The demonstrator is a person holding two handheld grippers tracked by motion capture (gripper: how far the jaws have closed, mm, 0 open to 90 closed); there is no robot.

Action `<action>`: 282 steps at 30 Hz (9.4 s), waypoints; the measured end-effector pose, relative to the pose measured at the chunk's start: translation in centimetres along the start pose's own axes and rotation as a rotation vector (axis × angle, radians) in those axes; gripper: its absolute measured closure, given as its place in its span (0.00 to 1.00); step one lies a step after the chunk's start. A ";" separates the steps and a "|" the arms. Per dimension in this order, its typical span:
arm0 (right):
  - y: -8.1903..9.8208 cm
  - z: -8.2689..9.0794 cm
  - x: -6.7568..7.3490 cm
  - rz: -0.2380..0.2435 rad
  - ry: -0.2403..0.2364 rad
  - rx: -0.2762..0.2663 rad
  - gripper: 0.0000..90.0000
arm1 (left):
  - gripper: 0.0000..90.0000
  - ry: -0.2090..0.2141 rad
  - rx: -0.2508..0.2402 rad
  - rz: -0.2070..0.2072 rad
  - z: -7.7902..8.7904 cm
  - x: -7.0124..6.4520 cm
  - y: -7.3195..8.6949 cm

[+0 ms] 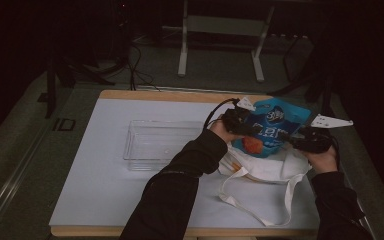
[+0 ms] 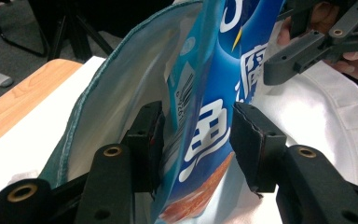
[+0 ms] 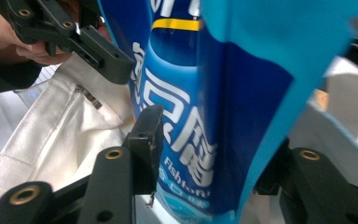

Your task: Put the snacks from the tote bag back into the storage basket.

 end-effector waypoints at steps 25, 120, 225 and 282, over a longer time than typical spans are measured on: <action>-0.9 -0.2 0.5 0.014 0.025 0.058 0.95 | 0.99 -0.062 -0.001 -0.109 0.2 -1.3 -0.7; -19.8 -3.8 13.5 0.303 -0.322 -0.089 0.98 | 1.00 -0.044 -0.091 -0.124 27.2 -1.8 -1.0; -11.3 -19.7 18.4 0.193 -0.453 -0.004 0.98 | 1.00 -0.067 -0.054 0.074 27.4 5.4 15.8; -11.7 -17.7 17.6 0.160 -0.317 -0.029 0.16 | 0.00 -0.167 -0.138 0.136 27.9 3.9 15.9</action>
Point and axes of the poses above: each handheld gripper's, and its own axes: z roughly backward along the jaws, y roughly out of its underside, x roughly to its left, the point moved 2 cm from there along -z, roughly forward along the jaws, and after that the axes turned 5 degrees about z, right-handed, at the moved point
